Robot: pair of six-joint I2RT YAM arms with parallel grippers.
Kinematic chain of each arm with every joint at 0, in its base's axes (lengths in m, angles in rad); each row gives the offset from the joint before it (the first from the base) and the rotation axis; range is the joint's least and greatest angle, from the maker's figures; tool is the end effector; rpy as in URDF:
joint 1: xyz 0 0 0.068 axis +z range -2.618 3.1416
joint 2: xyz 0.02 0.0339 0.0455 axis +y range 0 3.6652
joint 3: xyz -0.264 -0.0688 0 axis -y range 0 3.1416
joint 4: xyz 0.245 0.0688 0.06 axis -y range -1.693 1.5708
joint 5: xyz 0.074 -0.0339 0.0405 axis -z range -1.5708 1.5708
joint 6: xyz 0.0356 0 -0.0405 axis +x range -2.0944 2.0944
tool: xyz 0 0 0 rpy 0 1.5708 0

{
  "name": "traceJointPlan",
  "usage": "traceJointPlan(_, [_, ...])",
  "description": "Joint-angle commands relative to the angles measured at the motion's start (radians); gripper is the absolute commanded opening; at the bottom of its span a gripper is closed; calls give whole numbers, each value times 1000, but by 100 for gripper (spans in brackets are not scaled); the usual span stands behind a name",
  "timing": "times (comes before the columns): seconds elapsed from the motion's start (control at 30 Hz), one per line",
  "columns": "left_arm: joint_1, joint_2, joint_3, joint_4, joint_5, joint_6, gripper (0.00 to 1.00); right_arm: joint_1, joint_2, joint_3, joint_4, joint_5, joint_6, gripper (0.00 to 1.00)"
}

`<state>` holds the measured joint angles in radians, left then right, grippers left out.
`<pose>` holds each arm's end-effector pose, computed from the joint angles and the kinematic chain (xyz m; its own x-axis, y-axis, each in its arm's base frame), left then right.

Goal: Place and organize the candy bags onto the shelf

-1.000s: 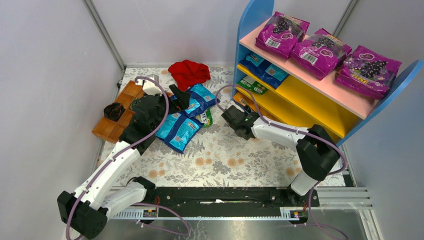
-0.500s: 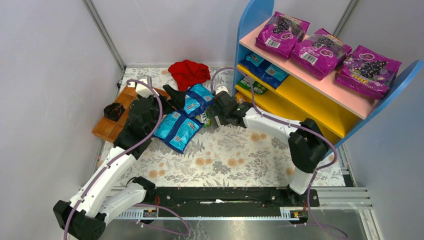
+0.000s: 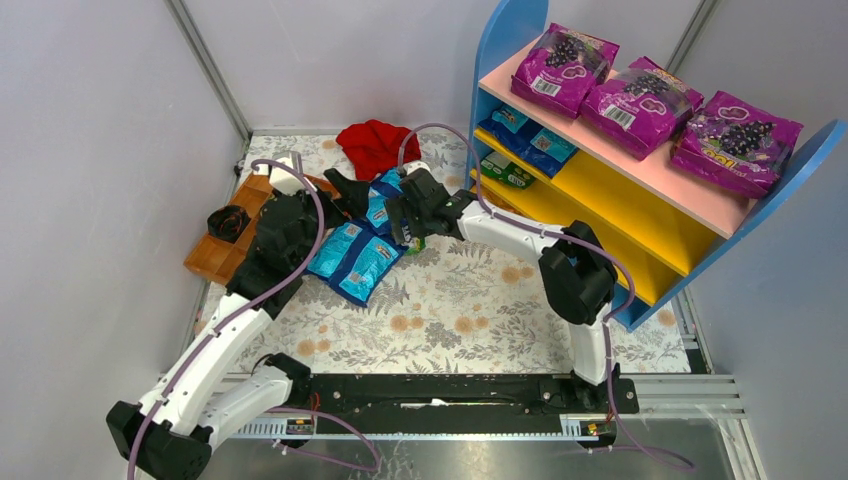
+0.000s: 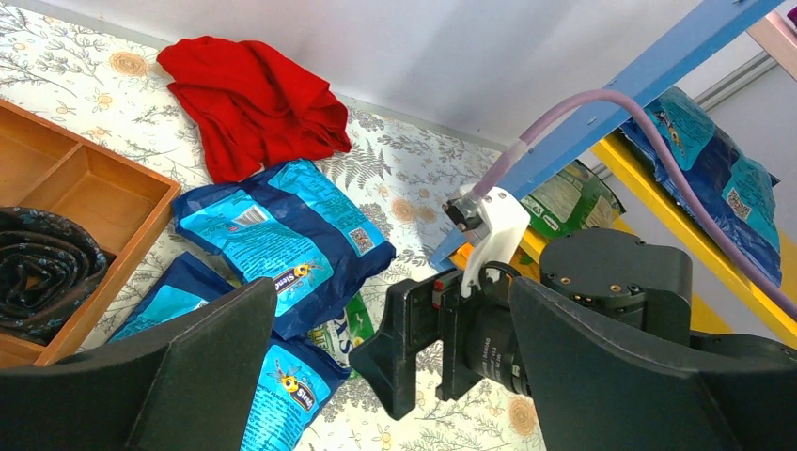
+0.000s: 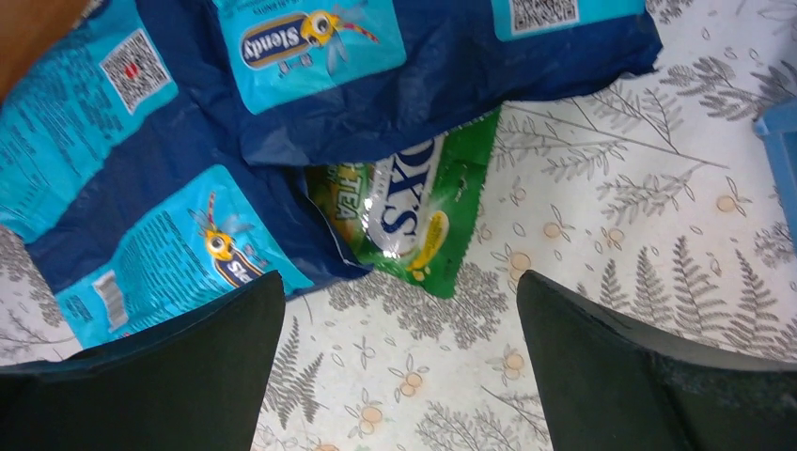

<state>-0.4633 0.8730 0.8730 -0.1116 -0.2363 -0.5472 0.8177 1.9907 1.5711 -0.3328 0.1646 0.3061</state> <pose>0.1856 -0.0834 0.3637 -0.2029 -0.4641 -0.8622 0.1415 0.8574 -0.4948 0.3158 0.3283 0.2350 -0.6379 -0.2458 -0.7299 -0.4674 0.8768 0.1132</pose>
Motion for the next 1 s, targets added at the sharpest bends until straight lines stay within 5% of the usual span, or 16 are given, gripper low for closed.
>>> traceJointPlan(0.0, [-7, 4, 37, 28, -14, 15, 99, 15, 43, 84, 68, -25, 27, 100])
traceJointPlan(0.23, [-19, -22, 147, -69, 60, -72, 99, 47, 162, 254, -59, 19, -21, 100])
traceJointPlan(0.43, [-26, -32, 119, -21, 5, -3, 99, 45, 141, 132, 92, -255, 100, 98])
traceJointPlan(0.67, [-48, -43, 15, 35, -58, 59, 99, 36, 162, 62, 146, -349, 132, 89])
traceJointPlan(0.97, [-69, -68, 43, -2, -135, 123, 99, 37, 129, 140, 22, -98, 2, 87])
